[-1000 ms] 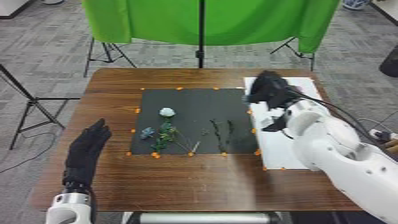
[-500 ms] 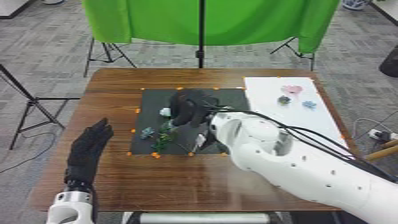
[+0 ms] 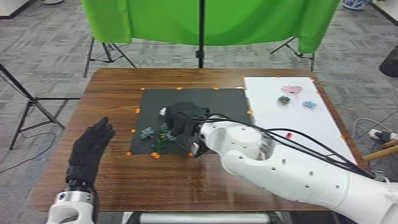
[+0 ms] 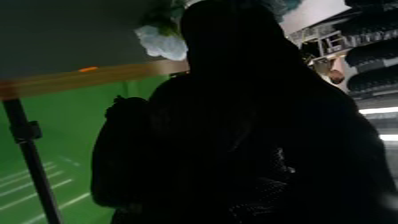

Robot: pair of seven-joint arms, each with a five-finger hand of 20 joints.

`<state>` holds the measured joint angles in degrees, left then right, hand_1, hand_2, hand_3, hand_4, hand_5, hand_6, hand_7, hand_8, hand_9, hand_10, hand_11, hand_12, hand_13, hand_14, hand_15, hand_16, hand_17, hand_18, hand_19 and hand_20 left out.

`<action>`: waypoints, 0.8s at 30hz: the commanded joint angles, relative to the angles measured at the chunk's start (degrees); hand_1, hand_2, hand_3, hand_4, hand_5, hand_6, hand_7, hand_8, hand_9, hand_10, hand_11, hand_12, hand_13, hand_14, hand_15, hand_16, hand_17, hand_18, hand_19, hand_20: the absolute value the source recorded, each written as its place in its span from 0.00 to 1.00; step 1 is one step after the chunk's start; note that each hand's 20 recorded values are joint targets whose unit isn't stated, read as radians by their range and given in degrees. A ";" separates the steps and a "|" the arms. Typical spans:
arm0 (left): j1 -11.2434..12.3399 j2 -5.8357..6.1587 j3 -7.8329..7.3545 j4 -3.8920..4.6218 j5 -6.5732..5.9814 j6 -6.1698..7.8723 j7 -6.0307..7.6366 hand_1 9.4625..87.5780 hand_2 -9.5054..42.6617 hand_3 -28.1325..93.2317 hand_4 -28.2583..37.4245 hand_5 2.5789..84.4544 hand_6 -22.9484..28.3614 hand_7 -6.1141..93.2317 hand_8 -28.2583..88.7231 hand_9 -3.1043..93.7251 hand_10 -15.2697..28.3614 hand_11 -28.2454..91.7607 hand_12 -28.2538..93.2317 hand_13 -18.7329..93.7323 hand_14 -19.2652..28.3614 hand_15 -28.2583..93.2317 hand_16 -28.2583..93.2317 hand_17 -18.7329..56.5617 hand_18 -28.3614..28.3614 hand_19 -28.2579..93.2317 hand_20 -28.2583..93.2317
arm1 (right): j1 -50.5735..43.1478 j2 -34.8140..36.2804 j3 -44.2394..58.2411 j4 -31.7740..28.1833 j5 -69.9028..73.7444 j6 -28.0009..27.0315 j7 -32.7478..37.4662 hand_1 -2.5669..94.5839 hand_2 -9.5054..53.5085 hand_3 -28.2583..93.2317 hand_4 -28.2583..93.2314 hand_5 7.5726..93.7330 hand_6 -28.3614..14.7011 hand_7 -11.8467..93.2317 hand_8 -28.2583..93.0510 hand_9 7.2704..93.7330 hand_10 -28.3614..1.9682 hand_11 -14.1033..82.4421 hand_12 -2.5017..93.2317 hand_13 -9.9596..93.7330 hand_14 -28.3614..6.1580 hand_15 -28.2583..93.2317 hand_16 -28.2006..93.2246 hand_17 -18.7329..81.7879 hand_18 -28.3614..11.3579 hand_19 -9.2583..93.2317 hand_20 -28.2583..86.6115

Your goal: Arrange flowers

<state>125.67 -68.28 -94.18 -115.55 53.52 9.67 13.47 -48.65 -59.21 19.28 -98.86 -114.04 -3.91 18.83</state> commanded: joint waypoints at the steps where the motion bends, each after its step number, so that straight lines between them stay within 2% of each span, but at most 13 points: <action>1: 0.69 0.07 0.05 0.36 0.25 -0.73 -0.78 0.14 0.23 0.76 0.00 0.46 0.51 0.14 0.20 0.40 0.61 0.32 0.35 0.40 0.70 0.33 0.26 0.28 0.70 0.25 0.38 | -0.06 -0.25 -0.21 0.92 -1.84 -0.31 0.61 0.64 0.00 0.69 0.11 0.80 0.66 0.31 0.34 0.96 0.65 0.29 0.49 1.00 0.77 0.67 0.53 0.86 0.50 1.00 0.68; 18: 0.39 0.35 -0.11 0.44 0.61 -1.41 -1.31 0.15 0.22 0.77 0.00 0.45 0.50 0.12 0.21 0.40 0.60 0.30 0.37 0.40 0.70 0.31 0.28 0.28 0.70 0.25 0.38 | 0.15 0.26 -0.78 1.59 -4.76 1.24 2.12 0.61 0.00 0.71 0.09 0.77 0.64 0.27 0.32 0.95 0.65 0.27 0.51 0.99 0.77 0.67 0.53 0.85 0.50 1.00 0.68; 24: 0.26 0.16 -0.10 0.52 0.73 -1.79 -1.21 0.16 0.23 0.76 0.00 0.44 0.50 0.11 0.21 0.39 0.60 0.29 0.37 0.40 0.70 0.31 0.28 0.28 0.70 0.25 0.38 | 0.53 0.21 -0.27 1.66 -4.72 -0.74 2.77 0.59 0.00 0.73 0.09 0.75 0.63 0.26 0.31 0.93 0.64 0.28 0.50 0.99 0.77 0.68 0.53 0.85 0.50 1.00 0.68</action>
<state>125.64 -67.87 -94.26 -115.50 53.76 8.76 12.83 -48.80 -59.19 18.53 -97.38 -117.96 -3.48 20.65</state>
